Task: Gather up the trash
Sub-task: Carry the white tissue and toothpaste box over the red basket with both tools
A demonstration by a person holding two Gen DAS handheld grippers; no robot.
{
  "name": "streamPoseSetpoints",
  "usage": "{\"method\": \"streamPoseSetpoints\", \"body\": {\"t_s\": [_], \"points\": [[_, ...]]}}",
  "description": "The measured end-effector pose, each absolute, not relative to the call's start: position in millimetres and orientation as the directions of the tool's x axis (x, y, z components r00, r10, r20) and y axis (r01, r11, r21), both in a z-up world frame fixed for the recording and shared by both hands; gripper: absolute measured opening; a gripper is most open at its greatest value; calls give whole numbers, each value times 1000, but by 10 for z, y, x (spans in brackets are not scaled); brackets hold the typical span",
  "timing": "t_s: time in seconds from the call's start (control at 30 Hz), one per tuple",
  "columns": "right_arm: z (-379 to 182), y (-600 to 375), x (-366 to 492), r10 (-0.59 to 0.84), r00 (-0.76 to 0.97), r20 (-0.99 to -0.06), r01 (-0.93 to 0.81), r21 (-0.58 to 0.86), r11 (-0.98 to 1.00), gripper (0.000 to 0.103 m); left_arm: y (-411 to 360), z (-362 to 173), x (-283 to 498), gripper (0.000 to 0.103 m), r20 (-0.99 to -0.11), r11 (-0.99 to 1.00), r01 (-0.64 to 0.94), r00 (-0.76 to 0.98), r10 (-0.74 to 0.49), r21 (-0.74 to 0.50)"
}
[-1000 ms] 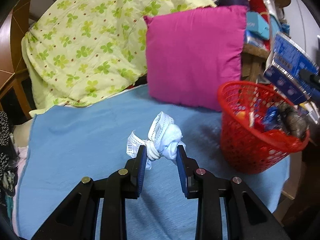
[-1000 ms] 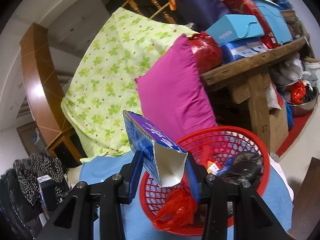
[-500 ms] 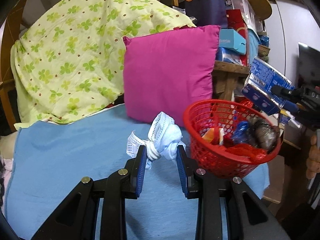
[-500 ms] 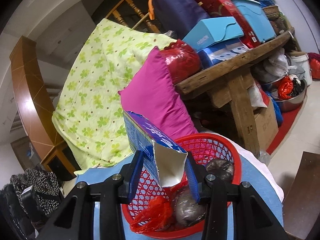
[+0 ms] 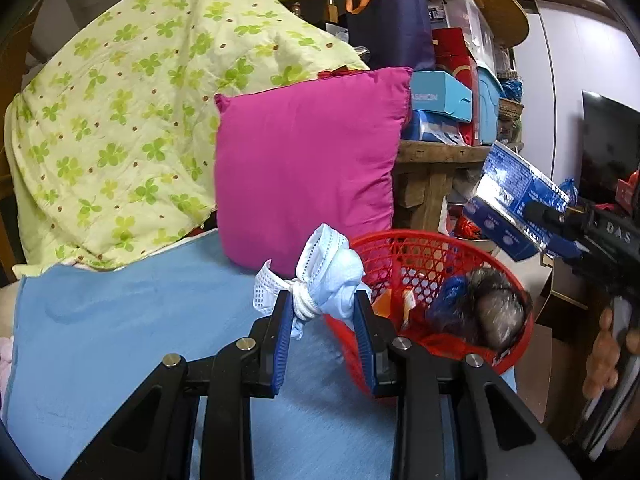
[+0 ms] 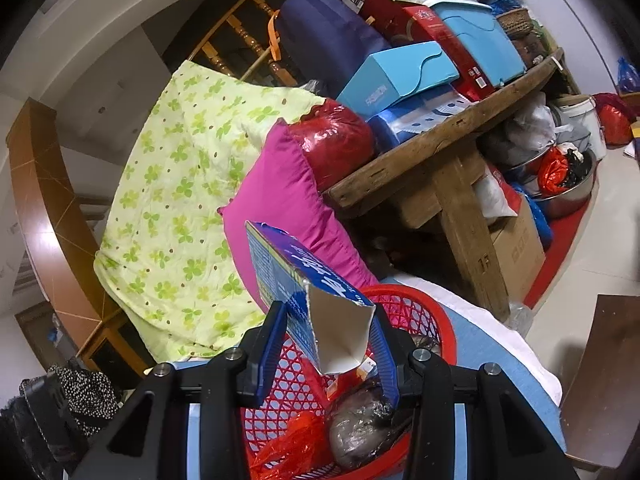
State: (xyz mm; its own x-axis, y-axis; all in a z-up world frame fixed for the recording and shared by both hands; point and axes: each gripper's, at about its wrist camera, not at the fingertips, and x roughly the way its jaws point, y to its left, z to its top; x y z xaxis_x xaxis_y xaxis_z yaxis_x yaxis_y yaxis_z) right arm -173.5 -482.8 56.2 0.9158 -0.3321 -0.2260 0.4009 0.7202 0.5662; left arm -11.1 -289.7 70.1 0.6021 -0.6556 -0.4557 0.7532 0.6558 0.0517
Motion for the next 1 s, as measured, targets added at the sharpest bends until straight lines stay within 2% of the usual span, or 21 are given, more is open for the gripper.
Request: {"method": "streamPoseSetpoints", "body": {"t_s": [0.23, 0.6, 1.0], "points": [[537, -4827, -1647, -338, 909, -243, 416, 565, 713, 44, -3152, 709, -97, 32, -451, 639, 767, 590, -670, 55], [491, -4783, -1520, -329, 902, -278, 430, 550, 716, 45, -3356, 614, 4, 32, -527, 641, 767, 559, -640, 35], [474, -4723, -1472, -316, 904, -287, 426, 563, 708, 45, -3388, 605, 1, 33, -554, 643, 765, 551, -624, 36]]}}
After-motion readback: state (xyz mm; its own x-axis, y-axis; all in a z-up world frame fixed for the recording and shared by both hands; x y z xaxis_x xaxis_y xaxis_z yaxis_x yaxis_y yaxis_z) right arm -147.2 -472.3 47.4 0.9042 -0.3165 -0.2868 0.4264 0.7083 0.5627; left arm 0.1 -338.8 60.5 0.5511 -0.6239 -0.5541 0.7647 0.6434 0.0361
